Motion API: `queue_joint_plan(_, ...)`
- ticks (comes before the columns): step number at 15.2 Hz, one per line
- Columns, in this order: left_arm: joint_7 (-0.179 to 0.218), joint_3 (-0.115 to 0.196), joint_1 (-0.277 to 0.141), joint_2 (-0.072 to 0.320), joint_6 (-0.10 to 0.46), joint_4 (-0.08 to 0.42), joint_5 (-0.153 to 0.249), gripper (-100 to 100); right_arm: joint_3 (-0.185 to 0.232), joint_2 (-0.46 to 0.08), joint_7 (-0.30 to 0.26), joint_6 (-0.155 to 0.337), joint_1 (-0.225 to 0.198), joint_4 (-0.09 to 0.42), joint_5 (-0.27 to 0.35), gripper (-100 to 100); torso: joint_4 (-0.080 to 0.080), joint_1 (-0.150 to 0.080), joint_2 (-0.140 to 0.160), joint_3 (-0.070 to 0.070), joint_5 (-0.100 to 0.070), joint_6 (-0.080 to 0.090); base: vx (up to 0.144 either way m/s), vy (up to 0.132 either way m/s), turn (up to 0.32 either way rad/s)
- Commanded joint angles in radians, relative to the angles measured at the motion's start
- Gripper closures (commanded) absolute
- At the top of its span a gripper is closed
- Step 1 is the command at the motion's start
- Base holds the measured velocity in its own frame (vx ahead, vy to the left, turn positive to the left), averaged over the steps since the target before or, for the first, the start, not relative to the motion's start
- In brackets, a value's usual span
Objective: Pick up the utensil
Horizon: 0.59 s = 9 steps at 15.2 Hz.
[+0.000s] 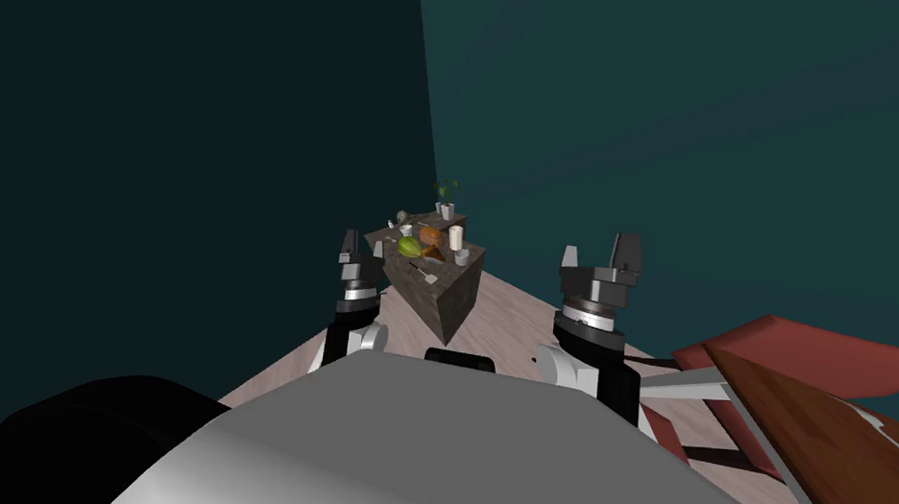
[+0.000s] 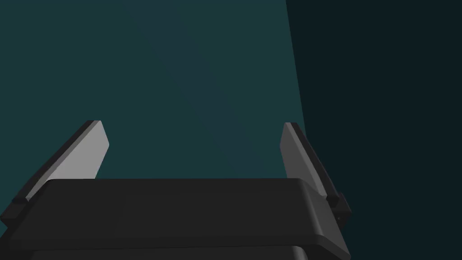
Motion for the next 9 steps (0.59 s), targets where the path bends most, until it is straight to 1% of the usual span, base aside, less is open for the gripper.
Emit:
queue_joint_plan(1,-0.007,0.006,0.000,0.038,0.016,0.002,0.003,-100,0.000,0.000,0.000,0.000,0.000,0.000,0.000,0,0.000,0.000,0.000,0.000,0.000,0.000,0.003,-0.009,-0.018)
queue_joint_plan(2,-0.014,0.011,0.000,0.064,0.033,0.004,0.007,-100,0.000,0.000,0.000,0.000,0.000,0.000,0.000,0,0.000,0.000,0.000,0.000,0.000,0.000,0.009,-0.024,-0.042)
queue_joint_plan(3,-0.014,0.011,0.000,0.066,0.033,0.004,0.007,-100,0.000,0.000,0.000,0.000,0.000,0.000,0.000,0,0.000,-0.001,0.000,0.000,0.000,0.000,0.009,-0.026,-0.030)
queue_joint_plan(5,-0.034,0.028,-0.001,0.118,0.082,0.011,0.017,-100,0.000,0.000,0.000,0.000,0.000,0.000,0.000,0,0.000,-0.002,-0.001,0.000,0.000,0.000,0.010,-0.040,-0.042)
queue_joint_plan(6,-0.034,0.028,-0.001,0.120,0.082,0.011,0.017,-100,0.000,0.000,0.000,0.000,0.000,0.000,0.000,0,0.000,-0.002,-0.001,0.000,0.000,0.000,0.016,-0.042,-0.035)
queue_joint_plan(7,-0.047,0.039,-0.002,0.145,0.113,0.016,0.024,-100,0.000,0.000,0.000,0.000,0.000,0.000,0.000,0,0.000,-0.003,-0.001,-0.001,-0.001,0.000,0.014,-0.047,-0.056)
queue_joint_plan(8,-0.047,0.039,-0.002,0.145,0.113,0.016,0.024,-100,0.000,0.000,0.000,0.000,0.000,0.000,0.000,0,0.000,-0.003,-0.001,-0.001,-0.001,0.000,0.009,-0.042,-0.044)
queue_joint_plan(9,-0.062,0.052,-0.002,0.169,0.147,0.021,0.032,-100,0.000,0.000,0.000,0.000,0.000,0.000,0.000,0,0.000,-0.003,-0.001,-0.001,-0.001,0.000,0.017,-0.043,-0.044)
